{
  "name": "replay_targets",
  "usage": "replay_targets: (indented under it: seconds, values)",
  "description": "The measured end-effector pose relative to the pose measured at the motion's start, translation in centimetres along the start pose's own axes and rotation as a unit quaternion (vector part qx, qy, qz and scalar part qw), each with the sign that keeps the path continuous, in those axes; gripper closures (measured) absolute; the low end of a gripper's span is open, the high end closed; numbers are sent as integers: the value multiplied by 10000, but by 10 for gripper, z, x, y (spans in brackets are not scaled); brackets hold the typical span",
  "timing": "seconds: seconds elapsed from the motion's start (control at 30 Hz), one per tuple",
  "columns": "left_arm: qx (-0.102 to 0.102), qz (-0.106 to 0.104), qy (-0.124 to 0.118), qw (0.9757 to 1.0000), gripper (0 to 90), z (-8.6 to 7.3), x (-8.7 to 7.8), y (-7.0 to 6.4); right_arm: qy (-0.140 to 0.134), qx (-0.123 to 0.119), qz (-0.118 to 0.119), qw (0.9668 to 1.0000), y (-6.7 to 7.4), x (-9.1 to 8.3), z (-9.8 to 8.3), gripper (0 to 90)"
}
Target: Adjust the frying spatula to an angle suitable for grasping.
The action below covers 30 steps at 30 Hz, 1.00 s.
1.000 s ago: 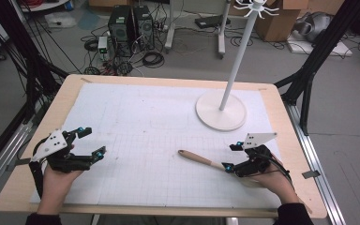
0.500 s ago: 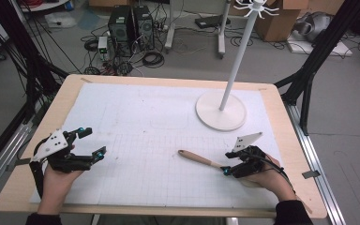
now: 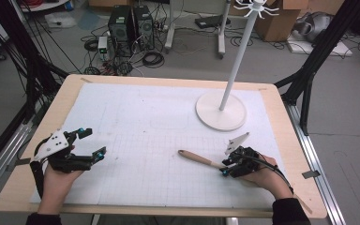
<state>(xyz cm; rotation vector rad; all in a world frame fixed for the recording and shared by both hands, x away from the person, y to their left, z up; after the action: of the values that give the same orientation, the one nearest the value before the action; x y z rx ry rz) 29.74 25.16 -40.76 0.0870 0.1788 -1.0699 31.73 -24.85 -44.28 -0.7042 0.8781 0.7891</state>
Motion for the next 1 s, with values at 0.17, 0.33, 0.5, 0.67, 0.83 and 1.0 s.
replay_targets:
  seconds: [0.17,0.33,0.5,0.67,0.83,1.0]
  values:
    - [0,-10,30,10000,140,0,1,0,144,16,6,9999,0,1,3,639]
    - [-3,-38,77,10000,141,-1,3,-1,404,-74,-34,9991,2,2,9,663]
    - [17,-56,84,9999,141,-1,3,-1,514,-172,-24,9985,3,3,12,691]
    - [4,-88,97,9999,141,-2,6,-2,552,-173,-3,9983,3,2,13,754]
    - [33,-110,96,9999,142,0,5,-2,519,-278,-64,9982,5,2,13,780]
    - [26,-88,56,9999,142,0,3,-2,381,-307,-92,9988,5,1,11,781]
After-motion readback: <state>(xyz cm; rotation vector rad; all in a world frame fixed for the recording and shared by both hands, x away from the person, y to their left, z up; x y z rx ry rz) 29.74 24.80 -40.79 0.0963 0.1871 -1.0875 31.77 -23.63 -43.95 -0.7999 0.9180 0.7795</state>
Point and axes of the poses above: each handheld gripper's, and its own axes: x roughly forward along the jaws, z roughly out of its top, y roughly to its left, the point moved 3 cm from there along x, roughly forward along the jaws, and after that the axes turned 15 degrees about -z, right-handed, at the moved point
